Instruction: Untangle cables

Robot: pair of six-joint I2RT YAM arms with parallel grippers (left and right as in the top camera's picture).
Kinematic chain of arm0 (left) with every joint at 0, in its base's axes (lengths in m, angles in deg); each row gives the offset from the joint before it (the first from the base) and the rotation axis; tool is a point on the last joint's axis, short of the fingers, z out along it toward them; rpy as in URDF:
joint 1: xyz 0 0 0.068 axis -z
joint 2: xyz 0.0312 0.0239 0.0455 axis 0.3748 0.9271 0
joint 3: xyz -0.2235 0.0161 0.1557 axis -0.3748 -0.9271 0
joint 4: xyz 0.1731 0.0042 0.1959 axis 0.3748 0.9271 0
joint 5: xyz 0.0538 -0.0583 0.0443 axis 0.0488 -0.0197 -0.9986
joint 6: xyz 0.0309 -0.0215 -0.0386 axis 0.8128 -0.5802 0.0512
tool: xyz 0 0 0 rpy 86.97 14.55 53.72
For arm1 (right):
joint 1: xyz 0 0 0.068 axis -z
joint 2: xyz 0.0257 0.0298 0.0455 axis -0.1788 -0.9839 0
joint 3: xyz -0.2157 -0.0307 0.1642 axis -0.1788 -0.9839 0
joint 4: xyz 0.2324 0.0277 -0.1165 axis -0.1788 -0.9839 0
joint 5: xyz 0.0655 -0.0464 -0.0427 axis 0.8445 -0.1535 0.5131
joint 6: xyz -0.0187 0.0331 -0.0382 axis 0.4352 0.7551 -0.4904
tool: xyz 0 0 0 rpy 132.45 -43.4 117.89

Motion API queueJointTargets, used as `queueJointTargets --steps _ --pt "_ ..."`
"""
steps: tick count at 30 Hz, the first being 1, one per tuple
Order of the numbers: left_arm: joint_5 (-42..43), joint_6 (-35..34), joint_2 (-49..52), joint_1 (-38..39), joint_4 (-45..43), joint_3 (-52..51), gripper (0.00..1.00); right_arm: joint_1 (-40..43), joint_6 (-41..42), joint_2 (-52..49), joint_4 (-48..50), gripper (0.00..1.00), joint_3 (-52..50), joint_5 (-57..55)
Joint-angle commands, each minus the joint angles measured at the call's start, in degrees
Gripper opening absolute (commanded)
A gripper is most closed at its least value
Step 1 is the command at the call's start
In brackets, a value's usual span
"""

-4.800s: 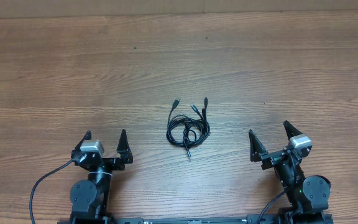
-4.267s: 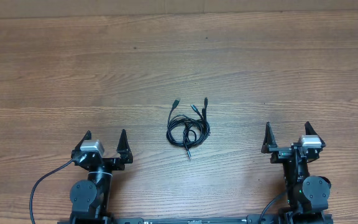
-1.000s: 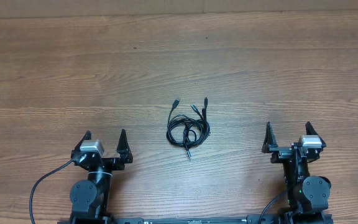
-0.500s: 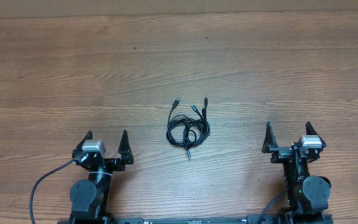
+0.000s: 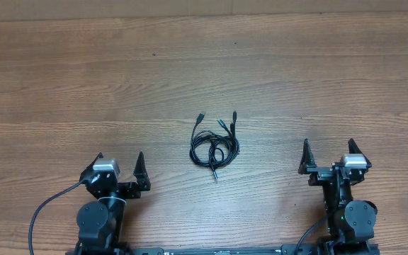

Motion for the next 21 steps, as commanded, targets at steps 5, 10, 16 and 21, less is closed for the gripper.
queueJointTargets --steps 5,10,16,21 --pt "-0.9 1.1 7.8 -0.3 0.0 4.7 1.0 -0.1 -0.3 0.5 0.2 1.0 -0.6 -0.8" --pt "-0.8 1.1 13.7 -0.3 -1.4 6.3 1.0 -0.1 -0.3 0.5 0.2 1.0 -0.6 -0.8" --pt "-0.7 1.1 21.2 -0.3 -2.5 8.8 1.0 -0.1 -0.3 0.5 0.2 1.0 -0.6 -0.8" --pt "-0.6 1.1 26.6 -0.2 -2.4 10.8 1.0 -0.1 -0.3 0.5 0.2 1.0 -0.6 -0.8"
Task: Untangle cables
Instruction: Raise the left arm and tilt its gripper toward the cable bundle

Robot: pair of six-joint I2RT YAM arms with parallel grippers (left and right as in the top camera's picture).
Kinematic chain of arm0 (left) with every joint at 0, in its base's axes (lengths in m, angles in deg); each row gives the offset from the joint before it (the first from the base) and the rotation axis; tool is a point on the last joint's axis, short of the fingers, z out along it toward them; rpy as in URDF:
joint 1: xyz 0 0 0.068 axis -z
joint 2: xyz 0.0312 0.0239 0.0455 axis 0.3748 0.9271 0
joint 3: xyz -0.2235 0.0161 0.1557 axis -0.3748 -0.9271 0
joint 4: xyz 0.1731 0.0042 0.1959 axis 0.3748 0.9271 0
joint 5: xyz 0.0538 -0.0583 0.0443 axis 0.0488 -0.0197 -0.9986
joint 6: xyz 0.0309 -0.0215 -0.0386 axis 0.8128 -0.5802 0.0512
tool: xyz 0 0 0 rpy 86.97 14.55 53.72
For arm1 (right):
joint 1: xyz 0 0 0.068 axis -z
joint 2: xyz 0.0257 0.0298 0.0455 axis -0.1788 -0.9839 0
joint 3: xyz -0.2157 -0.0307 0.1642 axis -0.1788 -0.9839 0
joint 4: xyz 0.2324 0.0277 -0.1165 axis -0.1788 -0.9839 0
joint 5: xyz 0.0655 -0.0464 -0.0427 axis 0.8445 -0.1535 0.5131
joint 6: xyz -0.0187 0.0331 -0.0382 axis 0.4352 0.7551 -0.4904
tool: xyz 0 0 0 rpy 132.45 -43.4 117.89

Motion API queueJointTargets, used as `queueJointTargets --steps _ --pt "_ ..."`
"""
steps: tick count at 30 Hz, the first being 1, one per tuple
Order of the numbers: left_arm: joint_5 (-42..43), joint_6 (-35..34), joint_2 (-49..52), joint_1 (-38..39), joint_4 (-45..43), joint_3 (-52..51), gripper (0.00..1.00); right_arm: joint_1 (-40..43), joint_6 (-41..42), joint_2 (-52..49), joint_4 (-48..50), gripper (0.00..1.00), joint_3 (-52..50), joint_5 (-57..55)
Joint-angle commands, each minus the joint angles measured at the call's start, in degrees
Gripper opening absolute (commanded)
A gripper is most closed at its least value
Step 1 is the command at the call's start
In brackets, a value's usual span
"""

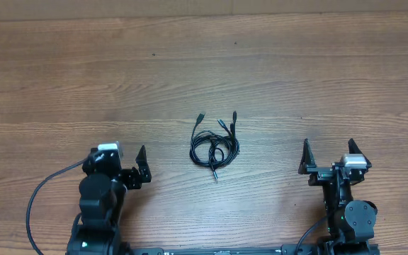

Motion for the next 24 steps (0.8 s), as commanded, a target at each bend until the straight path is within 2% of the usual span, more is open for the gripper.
queueJointTargets --steps 1,11,24 --pt "-0.5 1.1 4.0 -0.2 -0.1 3.3 1.0 -0.1 -0.2 0.5 0.2 1.0 -0.6 -0.7" --pt "-0.2 1.1 14.1 -0.2 3.0 8.9 1.0 -0.1 -0.2 0.5 0.2 1.0 -0.6 -0.8" --pt "0.5 1.2 22.5 -0.2 5.7 13.4 1.0 -0.1 -0.2 0.5 0.2 1.0 -0.6 -0.8"
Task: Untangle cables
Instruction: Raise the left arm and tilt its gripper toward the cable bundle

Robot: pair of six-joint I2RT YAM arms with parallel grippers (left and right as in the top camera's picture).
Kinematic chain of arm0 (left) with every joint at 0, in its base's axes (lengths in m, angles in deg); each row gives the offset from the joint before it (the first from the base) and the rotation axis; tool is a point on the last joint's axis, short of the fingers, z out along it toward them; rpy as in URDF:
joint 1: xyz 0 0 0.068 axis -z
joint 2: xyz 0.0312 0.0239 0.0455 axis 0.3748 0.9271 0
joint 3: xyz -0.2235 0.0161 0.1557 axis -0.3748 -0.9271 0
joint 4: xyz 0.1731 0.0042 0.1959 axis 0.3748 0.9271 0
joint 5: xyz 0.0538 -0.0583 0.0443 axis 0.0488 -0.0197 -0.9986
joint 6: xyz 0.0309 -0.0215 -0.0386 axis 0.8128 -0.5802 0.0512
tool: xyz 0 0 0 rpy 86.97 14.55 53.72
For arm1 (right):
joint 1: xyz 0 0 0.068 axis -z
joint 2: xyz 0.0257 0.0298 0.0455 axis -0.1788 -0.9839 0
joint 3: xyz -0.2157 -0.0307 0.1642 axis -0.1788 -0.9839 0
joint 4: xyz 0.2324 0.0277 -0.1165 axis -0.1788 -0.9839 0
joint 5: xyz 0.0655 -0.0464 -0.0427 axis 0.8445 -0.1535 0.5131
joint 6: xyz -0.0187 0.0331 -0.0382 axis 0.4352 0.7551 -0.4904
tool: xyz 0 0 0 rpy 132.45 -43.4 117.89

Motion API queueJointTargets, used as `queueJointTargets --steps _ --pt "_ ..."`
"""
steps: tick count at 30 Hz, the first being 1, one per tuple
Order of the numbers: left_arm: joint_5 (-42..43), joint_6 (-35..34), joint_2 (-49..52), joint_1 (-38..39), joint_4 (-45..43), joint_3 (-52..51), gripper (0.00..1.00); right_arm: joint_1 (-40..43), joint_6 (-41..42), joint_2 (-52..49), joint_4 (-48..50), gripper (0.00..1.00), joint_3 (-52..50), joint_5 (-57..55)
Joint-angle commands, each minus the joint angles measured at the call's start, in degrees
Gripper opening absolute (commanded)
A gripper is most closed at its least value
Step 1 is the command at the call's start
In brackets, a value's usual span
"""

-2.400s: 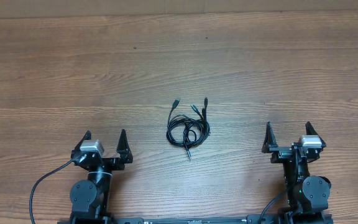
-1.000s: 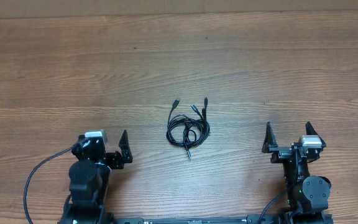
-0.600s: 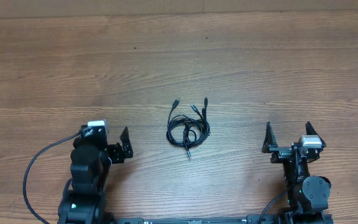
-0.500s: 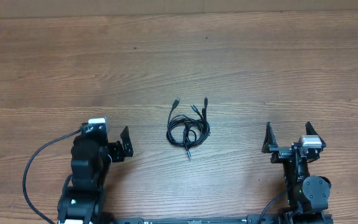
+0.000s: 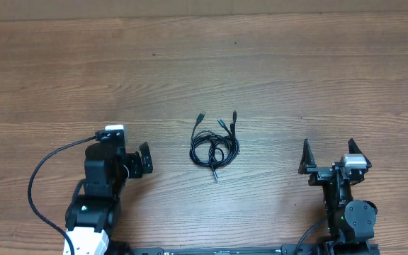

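Observation:
A small bundle of black cables (image 5: 214, 144) lies coiled in the middle of the wooden table (image 5: 204, 64), with several plug ends sticking out toward the far side and one toward the near side. My left gripper (image 5: 139, 160) hangs raised to the left of the bundle, seen end-on, so its state does not show. At the near right, well apart from the cables, my right gripper (image 5: 327, 154) stands open with nothing between its fingers.
The left arm's black cord (image 5: 44, 177) loops along the near left edge. Both arm bases stand at the table's near edge.
My left arm has risen further and moved slightly away from the near edge. The cable bundle and the right arm have not moved.
At first both grippers stood open low near the table's front edge, with the coiled cables between them. Then the left arm had lifted and turned toward the bundle. Now it stands higher still. The cables lie as before.

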Motion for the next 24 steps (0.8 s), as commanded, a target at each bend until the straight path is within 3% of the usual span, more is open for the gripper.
queueJointTargets --steps 1,24 --pt "0.5 1.4 2.1 -0.2 0.6 3.0 1.0 -0.1 -0.3 0.5 0.2 1.0 -0.6 -0.8" --pt "0.9 1.5 7.7 -0.2 1.4 5.4 1.0 -0.1 -0.3 0.5 0.2 1.0 -0.6 -0.8"
